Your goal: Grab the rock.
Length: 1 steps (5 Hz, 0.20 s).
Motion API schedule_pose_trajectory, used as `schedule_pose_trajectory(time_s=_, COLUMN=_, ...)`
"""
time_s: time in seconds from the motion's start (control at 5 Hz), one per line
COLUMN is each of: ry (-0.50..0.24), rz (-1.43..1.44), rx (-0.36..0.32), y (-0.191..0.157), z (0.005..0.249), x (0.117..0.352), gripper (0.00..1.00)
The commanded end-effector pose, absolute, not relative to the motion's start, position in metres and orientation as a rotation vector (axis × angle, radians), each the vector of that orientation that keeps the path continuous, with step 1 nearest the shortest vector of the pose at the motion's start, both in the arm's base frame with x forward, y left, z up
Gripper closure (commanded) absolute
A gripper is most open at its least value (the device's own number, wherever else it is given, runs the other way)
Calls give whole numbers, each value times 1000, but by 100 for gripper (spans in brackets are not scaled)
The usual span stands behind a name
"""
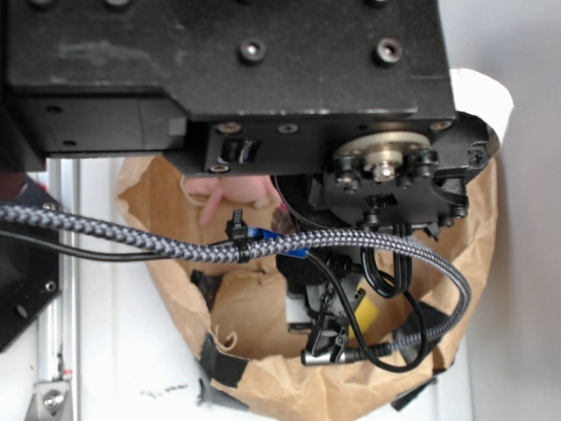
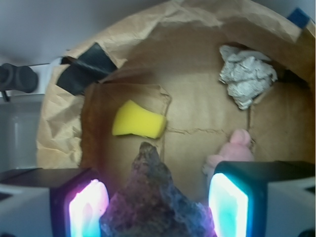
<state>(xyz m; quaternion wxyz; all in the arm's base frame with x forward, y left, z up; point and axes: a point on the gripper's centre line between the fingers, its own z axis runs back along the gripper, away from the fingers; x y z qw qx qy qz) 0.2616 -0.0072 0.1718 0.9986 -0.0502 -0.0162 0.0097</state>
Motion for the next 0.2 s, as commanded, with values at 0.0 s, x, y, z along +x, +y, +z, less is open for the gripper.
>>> schedule_pose_trajectory(time_s=0.0, ry=-92, rz=59, rx=-49, y=-6, z=186, x=260, gripper=100)
